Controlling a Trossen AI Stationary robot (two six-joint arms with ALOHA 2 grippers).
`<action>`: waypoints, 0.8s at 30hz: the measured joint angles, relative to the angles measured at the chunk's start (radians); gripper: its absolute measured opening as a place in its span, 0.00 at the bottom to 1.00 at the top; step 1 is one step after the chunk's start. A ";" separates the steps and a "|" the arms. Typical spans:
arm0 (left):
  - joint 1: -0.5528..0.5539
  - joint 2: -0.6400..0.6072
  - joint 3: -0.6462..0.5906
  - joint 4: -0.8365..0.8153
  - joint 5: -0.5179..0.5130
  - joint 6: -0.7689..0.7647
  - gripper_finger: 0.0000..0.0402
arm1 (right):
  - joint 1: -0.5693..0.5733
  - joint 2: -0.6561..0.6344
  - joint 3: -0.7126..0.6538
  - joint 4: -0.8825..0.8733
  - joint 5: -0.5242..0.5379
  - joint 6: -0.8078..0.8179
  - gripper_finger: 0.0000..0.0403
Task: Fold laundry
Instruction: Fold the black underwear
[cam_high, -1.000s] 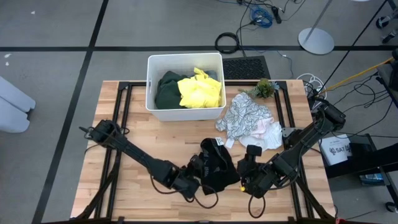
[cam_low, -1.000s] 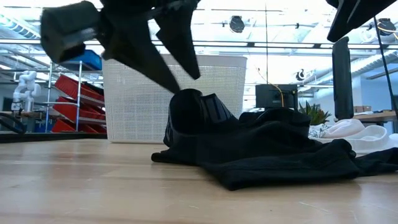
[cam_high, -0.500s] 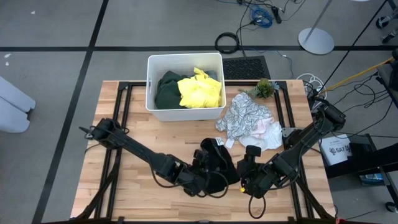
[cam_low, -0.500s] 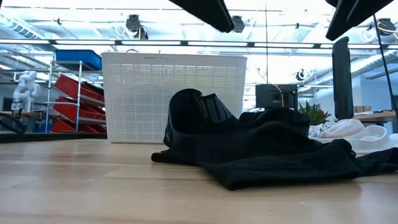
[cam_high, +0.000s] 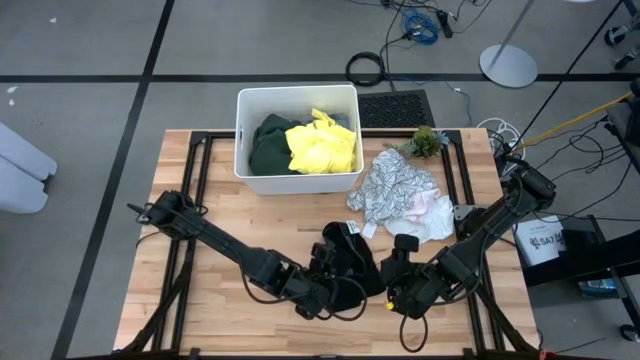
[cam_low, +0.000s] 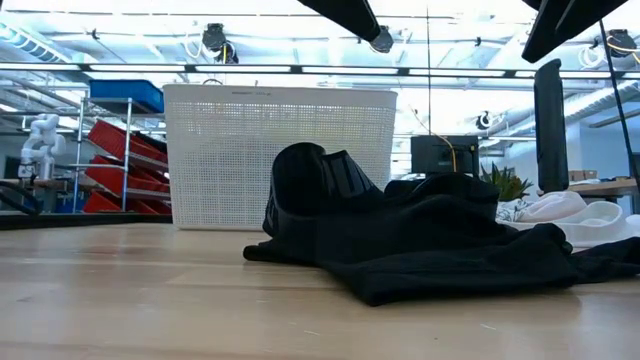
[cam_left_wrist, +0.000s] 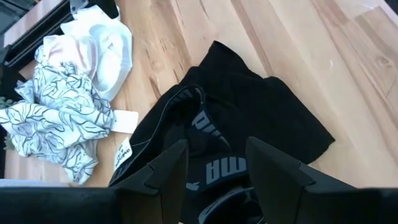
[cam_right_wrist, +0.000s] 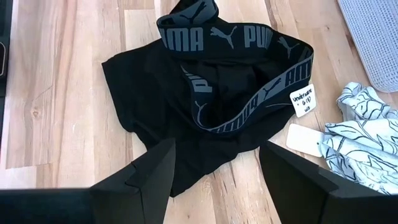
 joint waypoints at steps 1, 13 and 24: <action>0.002 0.000 0.000 -0.002 -0.007 0.000 0.43 | 0.000 0.000 0.000 0.000 0.000 0.000 0.54; 0.004 0.000 0.000 -0.005 -0.010 0.001 0.43 | 0.000 0.000 0.000 0.001 0.000 -0.008 0.54; 0.004 0.000 -0.001 -0.005 -0.003 0.004 0.66 | 0.000 0.000 0.000 0.001 0.001 -0.008 0.54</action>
